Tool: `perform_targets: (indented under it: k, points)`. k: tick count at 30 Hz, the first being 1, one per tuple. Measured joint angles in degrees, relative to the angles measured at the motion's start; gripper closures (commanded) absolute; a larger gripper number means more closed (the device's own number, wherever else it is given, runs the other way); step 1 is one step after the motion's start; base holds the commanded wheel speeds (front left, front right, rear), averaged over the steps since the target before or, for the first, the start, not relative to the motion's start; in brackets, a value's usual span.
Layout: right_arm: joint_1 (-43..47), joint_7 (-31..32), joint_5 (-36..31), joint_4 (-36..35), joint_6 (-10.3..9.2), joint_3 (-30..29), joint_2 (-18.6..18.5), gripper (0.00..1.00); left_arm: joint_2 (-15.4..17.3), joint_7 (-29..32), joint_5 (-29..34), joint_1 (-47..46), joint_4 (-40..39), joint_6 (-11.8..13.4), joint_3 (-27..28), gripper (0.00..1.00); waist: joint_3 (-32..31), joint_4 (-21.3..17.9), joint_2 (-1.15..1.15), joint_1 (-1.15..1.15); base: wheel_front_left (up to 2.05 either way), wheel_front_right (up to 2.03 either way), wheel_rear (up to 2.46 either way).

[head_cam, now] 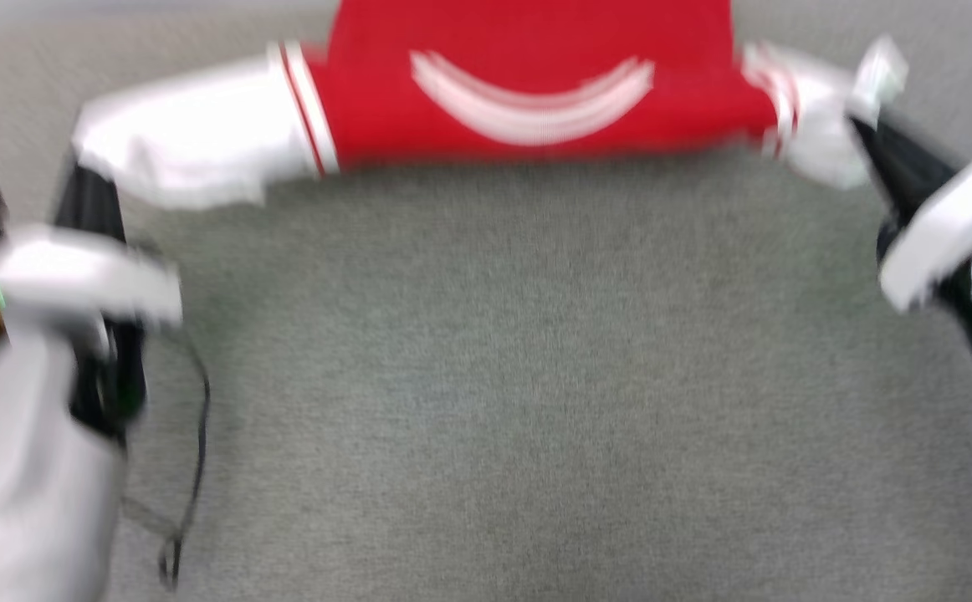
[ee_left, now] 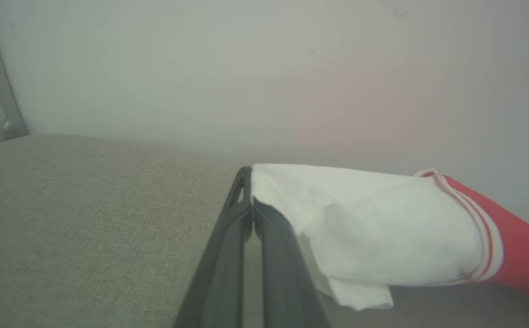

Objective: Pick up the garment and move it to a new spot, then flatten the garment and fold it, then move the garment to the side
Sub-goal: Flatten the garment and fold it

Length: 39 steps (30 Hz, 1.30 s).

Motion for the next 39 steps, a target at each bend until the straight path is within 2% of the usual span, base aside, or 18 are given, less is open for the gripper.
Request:
perform_targets:
  k: [7,13,18,22,23,24,25,29,33,39]
  points:
    - [17.0,2.4,1.4,-4.7,0.0,-2.7,-1.1,1.0,-0.8,2.6,-3.2,20.8,-8.4,4.3,0.5,1.0,-8.3,0.4,0.0,-0.01,0.0,0.0,0.0]
    - [32.4,3.6,0.4,-9.5,0.0,-7.2,-1.0,1.0,-0.7,6.4,-4.3,36.2,-18.7,10.2,0.3,1.0,-14.4,0.7,0.0,-0.02,0.0,0.0,0.0]
    - [45.4,6.0,-2.2,-12.8,0.0,-12.4,1.9,1.0,0.9,10.5,-2.9,46.0,-25.3,15.2,-1.9,1.0,-18.0,1.5,0.0,-0.02,0.0,0.0,0.0]
    - [53.7,8.9,-6.5,-15.4,0.0,-16.8,5.2,1.0,1.8,12.6,-1.5,50.2,-28.4,17.5,-3.6,1.0,-19.3,2.3,0.0,-0.02,0.0,0.0,0.0]
    - [55.5,9.7,-7.9,-16.0,0.0,-17.7,5.9,0.69,2.2,13.0,-1.1,50.7,-29.0,18.0,-4.1,1.0,-19.5,2.5,0.0,-0.02,0.0,0.0,0.0]
    - [57.3,10.4,-9.2,-16.9,0.0,-18.6,6.8,0.45,2.3,13.2,-0.9,51.3,-29.7,18.4,-4.4,1.0,-19.7,2.7,0.0,-0.02,0.0,0.0,0.0]
    - [59.0,11.4,-10.4,-17.7,0.0,-19.5,7.8,0.0,2.3,13.3,-0.7,52.0,-30.4,18.9,-4.6,1.0,-19.7,2.9,0.0,-0.02,0.0,0.0,0.0]
    - [63.6,15.9,-13.0,-21.9,0.0,-23.2,11.6,0.0,2.3,13.8,0.1,52.8,-32.1,19.9,-5.4,1.0,-19.4,3.4,0.0,-0.01,0.0,0.0,0.0]
    - [63.3,19.3,-14.8,-27.7,-0.01,-29.6,13.9,0.0,2.3,14.0,0.8,52.7,-33.3,20.1,-6.2,1.0,-18.8,3.8,0.0,0.0,0.0,0.0,0.0]
    - [50.3,22.4,-17.4,-31.5,-0.01,-37.6,15.1,0.0,2.3,13.7,2.5,49.7,-35.6,20.0,-7.2,1.0,-16.2,4.7,0.0,0.01,0.0,0.0,0.0]
